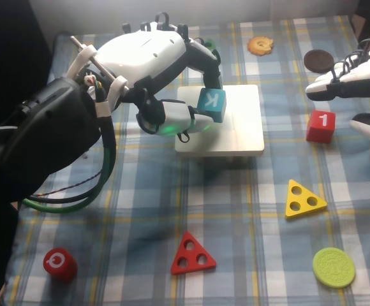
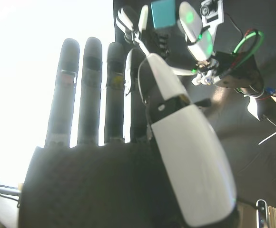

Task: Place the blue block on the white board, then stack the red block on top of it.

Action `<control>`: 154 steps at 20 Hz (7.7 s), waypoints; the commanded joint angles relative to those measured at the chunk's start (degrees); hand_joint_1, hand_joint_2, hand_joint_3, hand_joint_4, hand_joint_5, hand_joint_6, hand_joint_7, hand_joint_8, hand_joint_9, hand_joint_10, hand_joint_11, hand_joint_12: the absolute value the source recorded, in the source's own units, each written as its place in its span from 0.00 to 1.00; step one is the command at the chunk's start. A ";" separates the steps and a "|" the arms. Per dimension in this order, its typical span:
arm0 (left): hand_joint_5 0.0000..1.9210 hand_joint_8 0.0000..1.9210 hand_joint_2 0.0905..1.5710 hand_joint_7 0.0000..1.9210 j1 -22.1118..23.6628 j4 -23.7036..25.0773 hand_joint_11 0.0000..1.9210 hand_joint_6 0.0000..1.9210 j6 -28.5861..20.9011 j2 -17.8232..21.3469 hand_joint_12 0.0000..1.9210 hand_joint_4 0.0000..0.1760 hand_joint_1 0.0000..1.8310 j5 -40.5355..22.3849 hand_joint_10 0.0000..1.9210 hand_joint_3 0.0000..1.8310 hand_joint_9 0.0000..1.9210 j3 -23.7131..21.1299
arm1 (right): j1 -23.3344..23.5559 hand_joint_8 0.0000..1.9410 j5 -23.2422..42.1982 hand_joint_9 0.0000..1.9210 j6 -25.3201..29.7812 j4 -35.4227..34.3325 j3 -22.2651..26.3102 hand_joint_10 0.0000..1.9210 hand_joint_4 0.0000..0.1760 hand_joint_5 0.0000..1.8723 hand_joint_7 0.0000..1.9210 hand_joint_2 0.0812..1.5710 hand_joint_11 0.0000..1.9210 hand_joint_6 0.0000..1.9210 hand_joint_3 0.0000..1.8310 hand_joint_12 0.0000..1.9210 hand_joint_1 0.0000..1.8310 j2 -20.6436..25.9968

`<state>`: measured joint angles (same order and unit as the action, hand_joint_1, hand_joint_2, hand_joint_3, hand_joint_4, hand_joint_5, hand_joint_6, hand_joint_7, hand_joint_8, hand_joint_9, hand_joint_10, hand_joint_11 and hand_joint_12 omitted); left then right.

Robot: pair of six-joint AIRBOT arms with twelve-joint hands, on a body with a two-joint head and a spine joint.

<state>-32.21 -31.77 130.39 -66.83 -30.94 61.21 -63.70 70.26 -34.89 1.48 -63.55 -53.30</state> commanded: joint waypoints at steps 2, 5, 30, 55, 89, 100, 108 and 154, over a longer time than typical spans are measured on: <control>0.48 0.00 0.71 0.31 0.91 0.79 0.00 0.55 -0.26 -0.51 0.26 0.58 0.56 -4.87 0.00 0.00 0.23 0.68 | 0.99 0.00 6.89 0.36 0.27 -1.01 -0.22 0.00 0.00 0.36 0.38 0.86 0.24 0.00 0.00 0.16 0.56 -0.09; 0.50 0.00 0.70 0.31 0.91 0.38 0.00 0.53 -0.26 -0.94 0.28 0.70 0.56 -4.52 0.00 0.00 0.23 1.16 | 1.00 0.00 6.78 0.35 0.27 -1.01 -0.31 0.00 0.00 0.35 0.37 0.86 0.24 0.00 0.00 0.16 0.54 -0.15; 0.19 0.00 0.58 0.18 -5.23 10.55 0.00 0.00 -18.68 9.82 0.11 0.96 0.42 -22.54 0.00 0.00 0.12 -10.43 | 6.73 0.00 -5.23 0.34 -2.15 -0.78 -4.63 0.00 0.00 0.31 0.33 0.75 0.07 0.00 0.00 0.62 0.38 -4.35; 0.26 0.00 0.55 0.22 -13.87 15.92 0.00 0.00 -38.30 17.28 0.35 0.40 0.43 -37.34 0.00 0.00 0.17 -15.85 | 9.08 0.02 -17.15 0.43 -7.32 -6.92 -10.31 0.03 0.34 0.46 0.42 0.73 0.17 0.58 0.00 0.58 0.56 -8.44; 0.27 0.00 0.54 0.23 -17.84 14.72 0.00 0.00 -39.61 21.56 0.38 0.54 0.44 -37.36 0.00 0.00 0.17 -16.58 | 31.63 0.02 -15.52 0.39 16.80 28.39 -16.13 0.09 0.00 0.55 0.47 0.67 0.11 0.46 0.00 0.62 0.64 -13.27; 0.26 0.00 0.54 0.21 -17.81 14.72 0.00 0.00 -39.61 21.55 0.33 0.45 0.44 -36.72 0.00 0.00 0.17 -16.57 | 31.70 0.00 -16.52 0.35 18.92 30.81 -18.59 0.00 0.00 0.53 0.43 0.69 0.05 0.50 0.00 0.54 0.62 -16.47; 0.26 0.00 0.55 0.22 -17.61 14.72 0.00 0.00 -39.61 21.48 0.28 0.41 0.44 -36.72 0.00 0.00 0.18 -16.51 | 31.70 0.00 -17.63 0.28 18.97 31.39 -19.00 0.00 0.00 0.51 0.41 0.70 0.00 0.53 0.00 0.47 0.61 -17.38; 0.27 0.00 0.54 0.22 -17.41 14.46 0.00 0.00 -40.28 21.23 0.32 0.31 0.45 -38.07 0.00 0.00 0.18 -16.34 | 32.32 0.00 -15.27 0.12 18.95 29.12 -18.30 0.00 0.35 0.02 0.11 0.57 0.00 0.00 0.00 0.29 0.43 -16.25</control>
<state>-50.28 -18.37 90.63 -45.50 -61.36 44.86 -32.36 47.97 -16.34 33.47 -81.65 -69.38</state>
